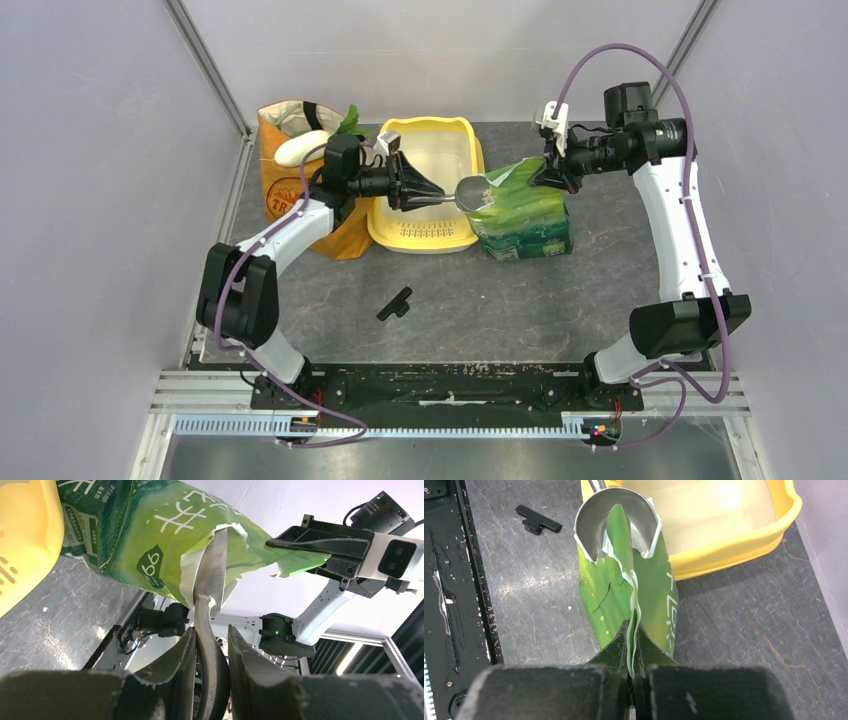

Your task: Fill the litter box with clean litter

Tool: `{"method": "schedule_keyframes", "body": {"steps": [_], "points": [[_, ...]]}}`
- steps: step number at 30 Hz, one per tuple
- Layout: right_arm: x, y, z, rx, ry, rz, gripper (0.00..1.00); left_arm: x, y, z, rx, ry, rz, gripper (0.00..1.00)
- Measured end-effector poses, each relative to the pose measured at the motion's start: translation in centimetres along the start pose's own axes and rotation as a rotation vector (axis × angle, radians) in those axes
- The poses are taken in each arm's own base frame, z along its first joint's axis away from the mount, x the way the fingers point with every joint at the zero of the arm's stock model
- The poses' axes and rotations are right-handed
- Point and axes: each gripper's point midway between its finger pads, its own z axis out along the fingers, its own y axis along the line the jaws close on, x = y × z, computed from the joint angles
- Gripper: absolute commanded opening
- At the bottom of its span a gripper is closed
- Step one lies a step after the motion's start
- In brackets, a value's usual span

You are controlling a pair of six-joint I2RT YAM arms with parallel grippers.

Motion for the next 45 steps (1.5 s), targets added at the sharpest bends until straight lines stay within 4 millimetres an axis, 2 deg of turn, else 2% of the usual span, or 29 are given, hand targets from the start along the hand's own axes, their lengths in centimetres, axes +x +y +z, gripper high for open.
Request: {"method": "schedule_keyframes", "body": {"steps": [6, 15, 45], "points": [[-0.4, -0.3, 0.8, -0.002, 0.021, -0.022, 0.0, -0.3, -0.2, -0.7, -0.001, -0.018, -0.002, 0.02], [0.7, -1.0, 1.7, 0.003, 0.067, 0.002, 0.0, -0.9, -0.3, -1.6, -0.011, -0.041, -0.021, 0.02], [1.4, -2.3, 1.9, 0.03, 0.108, 0.03, 0.0, -4.4, -3.6, -9.4, 0.035, -0.25, 0.056, 0.02]]}}
